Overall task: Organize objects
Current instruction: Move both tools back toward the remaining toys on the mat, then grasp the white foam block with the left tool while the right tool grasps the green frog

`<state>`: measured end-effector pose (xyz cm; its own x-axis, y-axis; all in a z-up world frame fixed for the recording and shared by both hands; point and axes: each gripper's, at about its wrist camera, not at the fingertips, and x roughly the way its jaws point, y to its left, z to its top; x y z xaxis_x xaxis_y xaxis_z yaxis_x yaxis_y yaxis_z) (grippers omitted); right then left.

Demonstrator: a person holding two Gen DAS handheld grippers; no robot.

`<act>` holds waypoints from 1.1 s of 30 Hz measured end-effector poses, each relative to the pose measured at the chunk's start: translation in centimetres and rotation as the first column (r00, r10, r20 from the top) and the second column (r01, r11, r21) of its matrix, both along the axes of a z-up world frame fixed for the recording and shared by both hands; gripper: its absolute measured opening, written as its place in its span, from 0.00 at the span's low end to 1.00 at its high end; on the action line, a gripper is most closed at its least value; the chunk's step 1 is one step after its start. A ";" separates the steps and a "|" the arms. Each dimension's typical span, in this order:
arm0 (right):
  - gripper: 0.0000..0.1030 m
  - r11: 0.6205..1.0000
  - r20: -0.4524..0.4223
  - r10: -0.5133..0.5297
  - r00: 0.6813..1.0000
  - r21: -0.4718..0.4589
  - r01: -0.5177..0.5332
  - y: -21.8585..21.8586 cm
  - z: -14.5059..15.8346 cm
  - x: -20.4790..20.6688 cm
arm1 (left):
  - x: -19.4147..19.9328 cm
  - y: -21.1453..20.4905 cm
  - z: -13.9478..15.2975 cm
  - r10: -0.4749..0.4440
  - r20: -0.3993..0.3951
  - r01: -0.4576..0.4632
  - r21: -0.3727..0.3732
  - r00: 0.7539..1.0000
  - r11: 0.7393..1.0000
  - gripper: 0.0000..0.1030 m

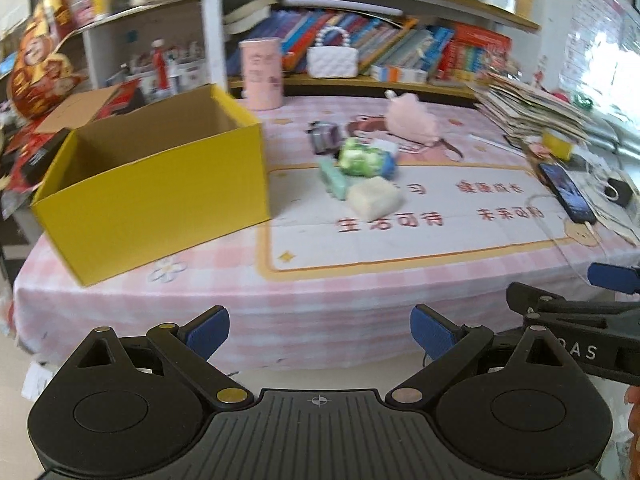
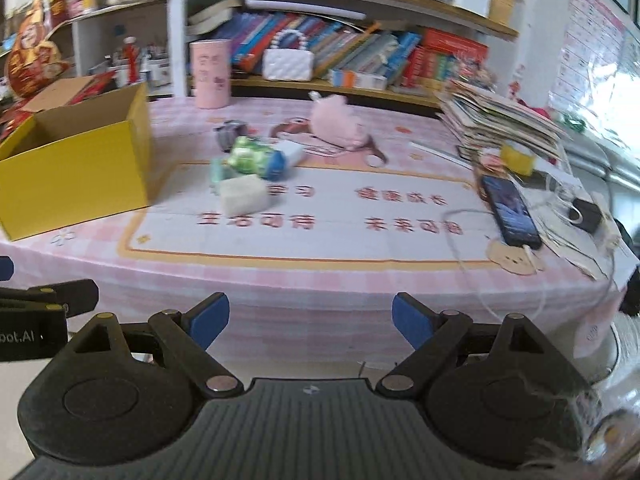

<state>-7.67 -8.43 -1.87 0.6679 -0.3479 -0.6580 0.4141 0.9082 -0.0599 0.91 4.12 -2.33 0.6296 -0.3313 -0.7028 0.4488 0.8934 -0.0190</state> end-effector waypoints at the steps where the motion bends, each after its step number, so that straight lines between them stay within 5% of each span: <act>1: 0.86 1.000 -0.001 -0.006 1.000 0.002 0.006 -0.5 0.0 0.1 | 0.2 -0.5 0.0 -0.006 0.000 0.006 0.003 1.000 1.000 0.96; 19: 0.87 0.999 -0.013 0.044 0.999 0.017 -0.044 -9.1 -0.2 5.9 | 5.6 -8.4 -0.3 0.048 -0.014 -0.048 0.017 0.999 0.999 0.96; 33: 0.87 0.991 0.017 0.122 0.992 0.046 -0.122 -14.3 -1.2 11.0 | 9.7 -12.4 -1.9 0.172 -0.020 -0.171 0.059 0.985 0.983 0.95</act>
<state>3.37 -22.76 -3.07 0.7126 -0.2324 -0.6619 0.3005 0.9537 -0.0113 10.60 -8.26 -4.27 0.6559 -0.1785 -0.7334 0.2887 0.9571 0.0252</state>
